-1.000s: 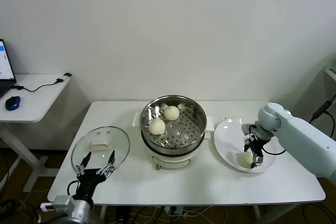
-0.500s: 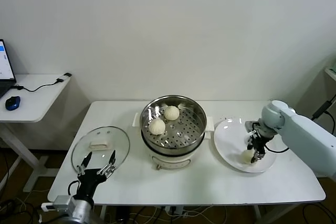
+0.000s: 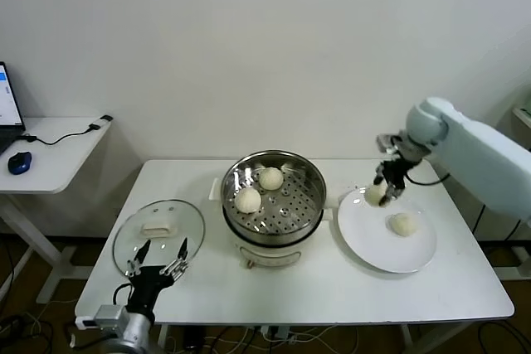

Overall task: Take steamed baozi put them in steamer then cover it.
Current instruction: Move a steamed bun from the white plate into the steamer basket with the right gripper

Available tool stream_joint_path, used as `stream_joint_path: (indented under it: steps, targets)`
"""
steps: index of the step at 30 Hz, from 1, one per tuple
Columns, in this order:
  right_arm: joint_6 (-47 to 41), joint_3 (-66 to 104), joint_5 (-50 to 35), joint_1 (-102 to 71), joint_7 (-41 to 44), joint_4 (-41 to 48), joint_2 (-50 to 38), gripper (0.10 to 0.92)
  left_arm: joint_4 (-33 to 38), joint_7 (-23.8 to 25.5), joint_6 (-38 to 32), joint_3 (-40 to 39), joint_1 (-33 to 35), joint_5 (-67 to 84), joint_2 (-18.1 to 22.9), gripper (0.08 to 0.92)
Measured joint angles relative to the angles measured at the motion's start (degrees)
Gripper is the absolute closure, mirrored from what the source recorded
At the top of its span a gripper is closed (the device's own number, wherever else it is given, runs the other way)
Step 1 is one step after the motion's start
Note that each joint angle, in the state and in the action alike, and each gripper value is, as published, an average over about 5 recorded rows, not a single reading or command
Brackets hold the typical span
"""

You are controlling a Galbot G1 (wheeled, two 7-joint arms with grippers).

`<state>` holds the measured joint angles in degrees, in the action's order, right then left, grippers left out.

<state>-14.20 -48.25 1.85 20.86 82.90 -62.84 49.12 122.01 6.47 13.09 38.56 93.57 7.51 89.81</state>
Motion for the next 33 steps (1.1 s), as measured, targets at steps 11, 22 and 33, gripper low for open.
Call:
stream_joint_path:
  steps: [11,22,33]
  targets:
    - [11.46,-8.11,-10.96,9.31,0.23,1.64,9.79,0.463,0.96,-0.53,-0.30,1.17,1.26,-0.17,-0.22,0.177]
    - [39.64,-12.97,-9.16,10.62,-4.55,-1.03,16.48,0.457,1.93,-0.69,0.00,1.80,1.74,-0.42,0.21,0.177]
    - [54.99,-15.41,-1.37,8.32,-7.79,-5.15,18.61,0.457,2.22,-0.85,-0.08,2.26,2.00,-0.25,0.59,0.177]
